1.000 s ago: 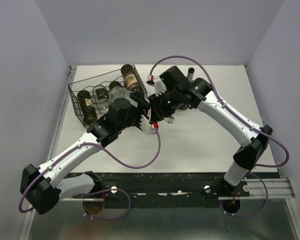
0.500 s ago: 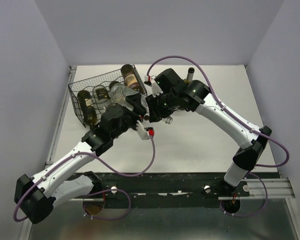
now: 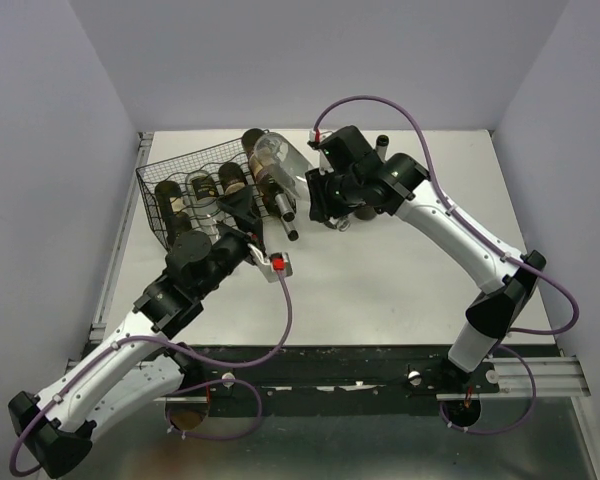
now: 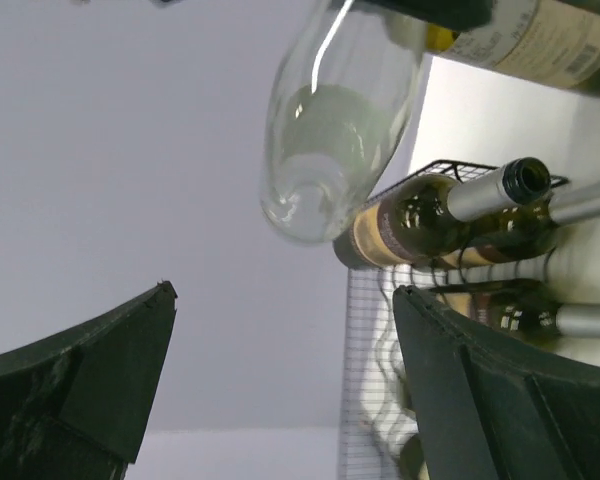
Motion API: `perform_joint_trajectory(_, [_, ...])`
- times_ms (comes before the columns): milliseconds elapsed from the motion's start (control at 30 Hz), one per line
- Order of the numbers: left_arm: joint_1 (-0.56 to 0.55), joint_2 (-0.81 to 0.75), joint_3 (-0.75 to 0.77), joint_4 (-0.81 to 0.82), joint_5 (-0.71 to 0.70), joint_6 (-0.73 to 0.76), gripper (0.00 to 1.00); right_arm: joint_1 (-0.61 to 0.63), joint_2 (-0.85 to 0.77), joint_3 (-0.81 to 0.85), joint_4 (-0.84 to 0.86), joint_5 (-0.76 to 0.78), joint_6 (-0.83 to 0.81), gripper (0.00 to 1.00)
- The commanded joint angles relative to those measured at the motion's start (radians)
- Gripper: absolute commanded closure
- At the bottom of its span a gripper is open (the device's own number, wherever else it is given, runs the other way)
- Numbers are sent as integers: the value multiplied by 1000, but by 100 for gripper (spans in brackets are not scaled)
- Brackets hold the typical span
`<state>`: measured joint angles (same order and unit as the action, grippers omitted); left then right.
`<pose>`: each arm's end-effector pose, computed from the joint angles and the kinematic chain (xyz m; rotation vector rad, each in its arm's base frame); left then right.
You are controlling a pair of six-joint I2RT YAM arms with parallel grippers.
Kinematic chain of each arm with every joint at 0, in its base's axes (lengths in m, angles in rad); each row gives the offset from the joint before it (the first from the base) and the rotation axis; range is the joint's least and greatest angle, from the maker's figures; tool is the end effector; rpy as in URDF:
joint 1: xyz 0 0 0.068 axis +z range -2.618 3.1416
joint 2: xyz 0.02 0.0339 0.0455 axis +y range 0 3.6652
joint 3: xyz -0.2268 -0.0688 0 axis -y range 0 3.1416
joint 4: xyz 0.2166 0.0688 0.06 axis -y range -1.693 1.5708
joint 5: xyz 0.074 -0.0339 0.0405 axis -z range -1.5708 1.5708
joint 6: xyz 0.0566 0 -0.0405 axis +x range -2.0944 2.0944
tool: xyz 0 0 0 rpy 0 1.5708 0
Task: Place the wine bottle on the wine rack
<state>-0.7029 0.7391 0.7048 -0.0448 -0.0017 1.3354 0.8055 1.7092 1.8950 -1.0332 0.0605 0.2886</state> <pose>0.1535 -0.1299 0.3085 1.4234 0.8775 0.4818 0.2376 0.2424 0.3393 -0.6018 2.3865 0.4207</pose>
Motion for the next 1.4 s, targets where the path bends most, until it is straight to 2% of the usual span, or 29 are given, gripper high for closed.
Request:
perform_joint_trajectory(0, [-6,-67,57,74,-197,-581,1,18,-22,23,320,-86,47,99])
perform_joint_trajectory(133, [-3,-87,205,-91,-334,-896,1,38,-5,-26,436,-90,121,99])
perform_joint_trajectory(200, [-3,-115,229,-110,-385,-1023,1,50,7,-54,507,-87,159,99])
perform_joint_trajectory(267, [-3,-150,234,-118,-391,-1134,1,69,23,-82,582,-70,194,99])
perform_joint_trajectory(367, [-3,-188,251,-145,-350,-1219,1,99,62,-96,672,-27,225,99])
perform_joint_trajectory(633, [-4,-162,355,-276,-428,-1248,1,149,200,-65,811,110,287,99])
perform_joint_trajectory(933, [-3,-201,332,-299,-432,-1274,1,161,297,-73,933,225,304,99])
perform_joint_trajectory(1367, [-3,-222,314,-317,-446,-1251,1,162,474,102,884,278,282,99])
